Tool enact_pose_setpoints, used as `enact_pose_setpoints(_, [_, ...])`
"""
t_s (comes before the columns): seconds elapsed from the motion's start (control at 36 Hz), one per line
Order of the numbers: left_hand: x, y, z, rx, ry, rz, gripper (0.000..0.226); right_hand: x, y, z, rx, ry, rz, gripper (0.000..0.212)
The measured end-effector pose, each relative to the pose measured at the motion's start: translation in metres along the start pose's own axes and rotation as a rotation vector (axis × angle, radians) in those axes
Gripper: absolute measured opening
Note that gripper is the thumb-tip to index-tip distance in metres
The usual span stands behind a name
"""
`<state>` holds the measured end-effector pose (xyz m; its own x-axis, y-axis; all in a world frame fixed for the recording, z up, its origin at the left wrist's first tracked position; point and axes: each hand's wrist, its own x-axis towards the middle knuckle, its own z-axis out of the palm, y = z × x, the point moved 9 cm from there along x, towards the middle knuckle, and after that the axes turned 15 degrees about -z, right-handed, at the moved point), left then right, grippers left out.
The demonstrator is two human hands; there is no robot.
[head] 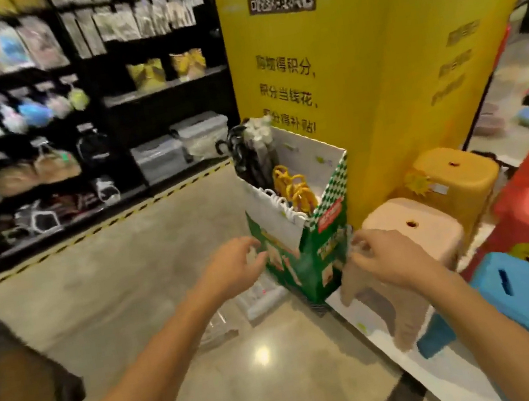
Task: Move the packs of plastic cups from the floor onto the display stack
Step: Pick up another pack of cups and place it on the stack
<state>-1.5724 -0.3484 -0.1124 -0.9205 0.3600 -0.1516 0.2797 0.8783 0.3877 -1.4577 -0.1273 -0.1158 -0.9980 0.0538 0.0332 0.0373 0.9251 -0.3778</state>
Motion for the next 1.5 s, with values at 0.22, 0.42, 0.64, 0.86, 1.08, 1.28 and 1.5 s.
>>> enact_pose_setpoints(0.22, [0.013, -0.106, -0.023, -0.019, 0.079, -0.308, 0.042, 0.115, -0.043, 0.060, -0.017, -0.151, -0.194, 0.033])
enact_pose_setpoints(0.42, [0.047, -0.198, -0.046, 0.008, 0.124, -0.454, 0.046, 0.212, -0.114, 0.109, -0.057, -0.263, -0.364, 0.043])
enact_pose_setpoints(0.64, [0.117, -0.294, -0.067, -0.005, 0.141, -0.512, 0.045, 0.323, -0.175, 0.159, -0.021, -0.315, -0.376, 0.044])
enact_pose_setpoints(0.86, [0.204, -0.361, -0.058, -0.062, 0.073, -0.547, 0.044, 0.416, -0.182, 0.216, 0.039, -0.379, -0.306, 0.045])
enact_pose_setpoints(1.08, [0.309, -0.425, 0.005, -0.140, -0.036, -0.622, 0.046, 0.536, -0.153, 0.308, 0.063, -0.461, -0.268, 0.043])
enact_pose_setpoints(1.28, [0.403, -0.511, 0.109, -0.275, -0.094, -0.746, 0.054, 0.624, -0.099, 0.450, 0.127, -0.495, -0.194, 0.042])
enact_pose_setpoints(1.5, [0.477, -0.614, 0.265, -0.244, -0.178, -0.764, 0.061, 0.660, -0.030, 0.661, 0.196, -0.644, -0.117, 0.047])
